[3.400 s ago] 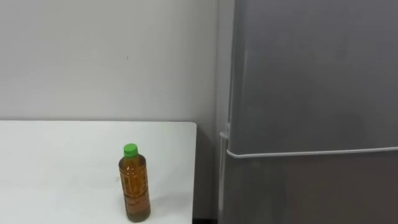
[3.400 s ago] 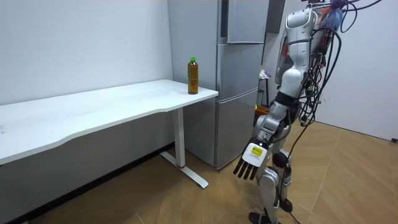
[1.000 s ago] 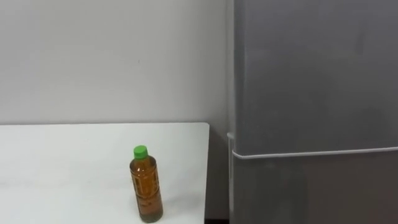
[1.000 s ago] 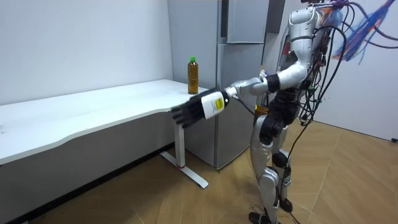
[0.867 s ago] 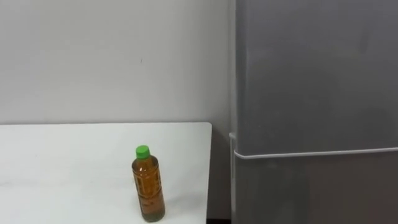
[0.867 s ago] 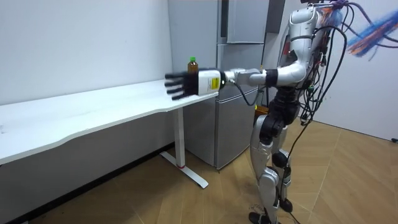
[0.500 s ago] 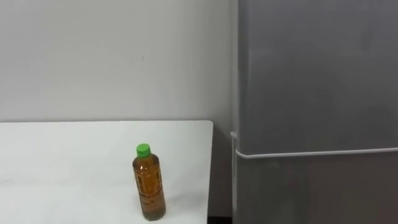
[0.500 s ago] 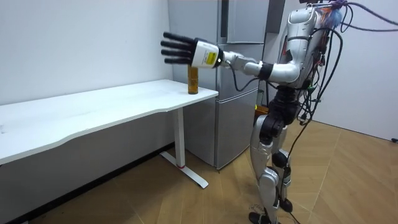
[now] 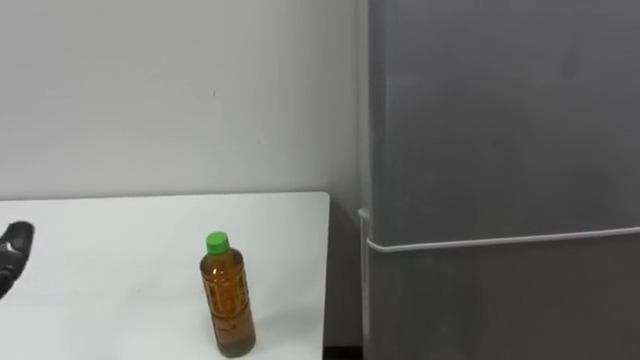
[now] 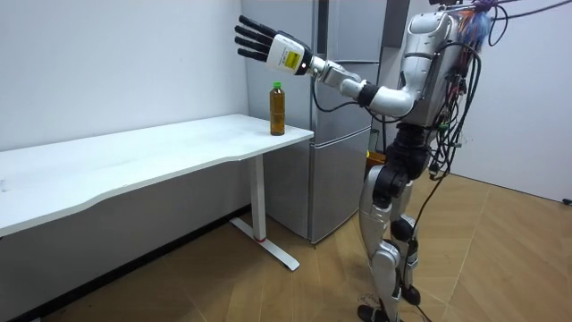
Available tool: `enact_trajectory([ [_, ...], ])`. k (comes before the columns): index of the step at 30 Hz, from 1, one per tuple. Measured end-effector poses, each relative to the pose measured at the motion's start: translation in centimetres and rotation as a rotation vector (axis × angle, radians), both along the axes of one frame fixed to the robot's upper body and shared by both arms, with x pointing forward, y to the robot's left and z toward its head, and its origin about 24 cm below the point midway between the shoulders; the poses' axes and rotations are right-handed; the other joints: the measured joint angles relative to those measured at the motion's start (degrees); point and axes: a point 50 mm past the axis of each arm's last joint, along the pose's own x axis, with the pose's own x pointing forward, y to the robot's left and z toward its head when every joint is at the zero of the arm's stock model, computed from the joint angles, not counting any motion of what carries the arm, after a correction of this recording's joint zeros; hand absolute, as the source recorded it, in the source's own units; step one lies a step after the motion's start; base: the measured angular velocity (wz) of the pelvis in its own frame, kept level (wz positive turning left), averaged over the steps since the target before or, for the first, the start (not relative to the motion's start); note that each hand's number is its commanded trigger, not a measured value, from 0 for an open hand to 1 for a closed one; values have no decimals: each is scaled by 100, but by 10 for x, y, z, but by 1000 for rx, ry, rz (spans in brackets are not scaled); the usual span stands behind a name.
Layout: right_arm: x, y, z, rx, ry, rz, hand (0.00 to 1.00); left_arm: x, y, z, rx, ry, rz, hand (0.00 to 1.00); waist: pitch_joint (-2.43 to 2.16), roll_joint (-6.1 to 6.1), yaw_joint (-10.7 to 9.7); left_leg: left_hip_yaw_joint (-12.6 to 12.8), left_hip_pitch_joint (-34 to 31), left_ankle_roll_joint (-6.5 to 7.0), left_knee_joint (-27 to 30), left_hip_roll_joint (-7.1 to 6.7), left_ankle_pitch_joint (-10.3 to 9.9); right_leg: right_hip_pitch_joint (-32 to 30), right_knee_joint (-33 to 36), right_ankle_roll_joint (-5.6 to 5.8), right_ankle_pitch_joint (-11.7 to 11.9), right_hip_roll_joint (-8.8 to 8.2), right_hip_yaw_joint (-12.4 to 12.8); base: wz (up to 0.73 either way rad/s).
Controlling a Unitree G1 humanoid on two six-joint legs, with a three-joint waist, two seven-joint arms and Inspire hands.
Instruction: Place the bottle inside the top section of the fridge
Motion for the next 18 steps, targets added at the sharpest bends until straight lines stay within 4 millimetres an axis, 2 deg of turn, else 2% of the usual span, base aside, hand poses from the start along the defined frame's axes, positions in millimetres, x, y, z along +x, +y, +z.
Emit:
enact_trajectory([
  [6,6,2,0,9,-12,34,0,14,-23,3,33,-5,-162,0,-5,-9,-129,29,7,0,-1,12,0,-12,4,-1,1,6,21,-1],
  [10,8,5,-1,26,-11,51,0,26,-40,13,48,-50,-261,0,-18,-76,-201,32,18,0,-1,12,0,-9,14,-1,1,4,20,0],
  [13,11,7,-1,36,-17,68,0,30,-50,22,74,-82,-332,0,-15,-105,-315,36,27,0,-11,9,0,33,15,-1,3,3,34,0],
  [18,14,8,-1,41,-24,65,0,33,-68,30,120,-101,-465,0,-9,-86,-445,49,35,0,-34,8,0,42,0,4,10,4,34,0],
])
